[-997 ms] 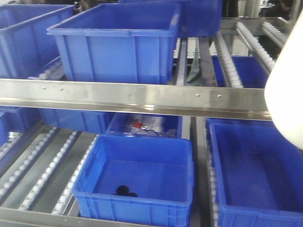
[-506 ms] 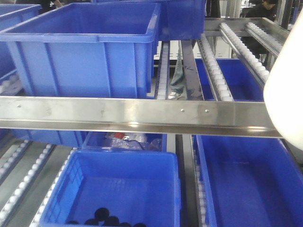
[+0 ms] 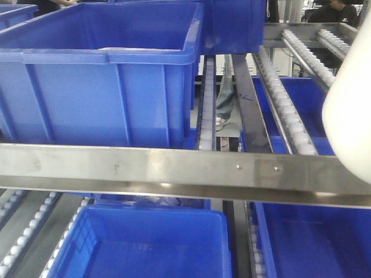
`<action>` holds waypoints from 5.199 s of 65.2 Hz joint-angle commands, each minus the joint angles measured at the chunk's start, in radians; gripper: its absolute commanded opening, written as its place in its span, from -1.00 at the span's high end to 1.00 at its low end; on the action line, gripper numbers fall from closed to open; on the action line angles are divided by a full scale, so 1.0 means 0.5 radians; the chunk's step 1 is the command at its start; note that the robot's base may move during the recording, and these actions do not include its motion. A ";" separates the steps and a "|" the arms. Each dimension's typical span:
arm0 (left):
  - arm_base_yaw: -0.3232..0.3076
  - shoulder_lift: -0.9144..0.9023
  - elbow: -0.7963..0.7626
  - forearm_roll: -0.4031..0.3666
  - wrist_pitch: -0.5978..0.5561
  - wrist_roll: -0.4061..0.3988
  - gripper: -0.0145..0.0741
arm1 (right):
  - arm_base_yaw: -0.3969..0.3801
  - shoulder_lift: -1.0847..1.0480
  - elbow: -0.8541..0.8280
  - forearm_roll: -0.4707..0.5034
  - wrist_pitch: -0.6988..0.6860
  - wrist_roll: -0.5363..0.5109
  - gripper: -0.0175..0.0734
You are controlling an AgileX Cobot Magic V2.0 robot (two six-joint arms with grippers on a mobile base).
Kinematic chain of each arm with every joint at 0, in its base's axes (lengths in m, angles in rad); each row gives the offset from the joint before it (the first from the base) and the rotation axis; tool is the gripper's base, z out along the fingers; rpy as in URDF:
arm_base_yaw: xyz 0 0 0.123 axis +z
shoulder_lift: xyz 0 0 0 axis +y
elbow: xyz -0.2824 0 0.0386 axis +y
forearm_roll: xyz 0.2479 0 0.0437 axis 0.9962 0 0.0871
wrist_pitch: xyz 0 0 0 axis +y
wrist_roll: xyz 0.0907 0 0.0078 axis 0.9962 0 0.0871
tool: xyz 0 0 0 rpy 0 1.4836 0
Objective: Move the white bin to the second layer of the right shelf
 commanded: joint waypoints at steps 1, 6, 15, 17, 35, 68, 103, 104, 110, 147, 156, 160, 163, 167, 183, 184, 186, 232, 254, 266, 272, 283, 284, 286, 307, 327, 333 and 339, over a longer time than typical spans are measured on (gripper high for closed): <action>0.000 -0.026 0.074 -0.012 -0.169 -0.005 0.48 | -0.011 -0.016 -0.056 0.018 -0.131 -0.007 0.50; 0.000 -0.026 0.074 -0.012 -0.169 -0.005 0.48 | -0.011 -0.016 -0.056 0.018 -0.131 -0.007 0.50; 0.000 -0.026 0.074 -0.012 -0.169 -0.005 0.48 | -0.011 -0.016 -0.056 0.018 -0.131 -0.007 0.50; 0.000 -0.026 0.074 -0.012 -0.169 -0.005 0.48 | -0.011 -0.016 -0.056 0.018 -0.131 -0.007 0.50; 0.000 -0.026 0.074 -0.012 -0.169 -0.005 0.48 | -0.011 -0.016 -0.056 0.018 -0.131 -0.007 0.50; 0.000 -0.026 0.074 -0.012 -0.169 -0.005 0.48 | -0.011 -0.016 -0.056 0.018 -0.131 -0.007 0.50; 0.000 -0.026 0.074 -0.012 -0.169 -0.005 0.48 | -0.011 -0.016 -0.056 0.018 -0.137 -0.007 0.50; 0.000 -0.026 0.074 -0.012 -0.169 -0.005 0.48 | -0.011 -0.016 -0.056 0.018 -0.141 -0.007 0.50; 0.000 -0.026 0.074 -0.012 -0.169 -0.005 0.48 | -0.011 -0.016 -0.056 0.018 -0.147 -0.007 0.50; 0.000 -0.026 0.074 -0.012 -0.169 -0.005 0.48 | -0.169 0.371 -0.171 -0.293 -0.271 -0.007 0.50; 0.000 -0.026 0.074 -0.012 -0.169 -0.005 0.48 | -0.281 0.547 -0.223 -0.286 -0.282 -0.041 0.50; 0.000 -0.026 0.074 -0.012 -0.169 -0.005 0.48 | -0.303 0.606 -0.223 -0.242 -0.282 -0.100 0.50; 0.000 -0.026 0.074 -0.012 -0.169 -0.005 0.48 | -0.304 0.644 -0.221 -0.213 -0.293 -0.147 0.50; 0.000 -0.026 0.074 -0.012 -0.169 -0.005 0.48 | -0.304 0.696 -0.221 -0.132 -0.332 -0.259 0.50; 0.000 -0.026 0.074 -0.012 -0.169 -0.005 0.48 | -0.385 0.826 -0.219 0.010 -0.371 -0.474 0.50; 0.000 -0.026 0.074 -0.012 -0.169 -0.005 0.48 | -0.395 0.830 -0.219 0.017 -0.371 -0.476 0.50; 0.000 -0.026 0.074 -0.012 -0.169 -0.005 0.48 | -0.413 0.834 -0.219 0.030 -0.371 -0.479 0.50; 0.000 -0.026 0.074 -0.012 -0.169 -0.005 0.48 | -0.444 0.834 -0.219 0.035 -0.337 -0.539 -0.04; 0.000 -0.026 0.074 -0.012 -0.169 -0.005 0.48 | -0.444 0.758 -0.221 0.089 -0.343 -0.539 -0.05; 0.000 -0.026 0.074 -0.012 -0.169 -0.005 0.48 | -0.444 0.589 -0.221 0.089 -0.265 -0.539 -0.05; 0.000 -0.026 0.074 -0.012 -0.169 -0.005 0.48 | -0.444 0.469 -0.221 0.086 -0.241 -0.539 -0.04; 0.000 -0.026 0.074 -0.012 -0.169 -0.005 0.48 | -0.442 0.257 -0.219 0.086 -0.211 -0.539 -0.02; 0.000 -0.026 0.074 -0.012 -0.169 -0.005 0.48 | -0.442 0.236 -0.219 0.086 -0.205 -0.539 0.00; 0.000 -0.026 0.074 -0.012 -0.169 -0.005 0.48 | -0.440 0.203 -0.219 0.086 -0.189 -0.539 0.05; 0.000 -0.026 0.074 -0.012 -0.169 -0.005 0.48 | -0.249 -0.024 -0.063 0.099 -0.061 -0.539 0.49; 0.000 -0.026 0.074 -0.012 -0.169 -0.005 0.48 | -0.021 -0.472 0.254 0.212 -0.442 -0.539 0.49; 0.000 -0.026 0.074 -0.012 -0.169 -0.005 0.48 | -0.018 -0.610 0.351 0.214 -0.562 -0.537 0.49; 0.000 -0.026 0.074 -0.012 -0.169 -0.005 0.48 | -0.018 -0.736 0.444 0.214 -0.615 -0.537 0.49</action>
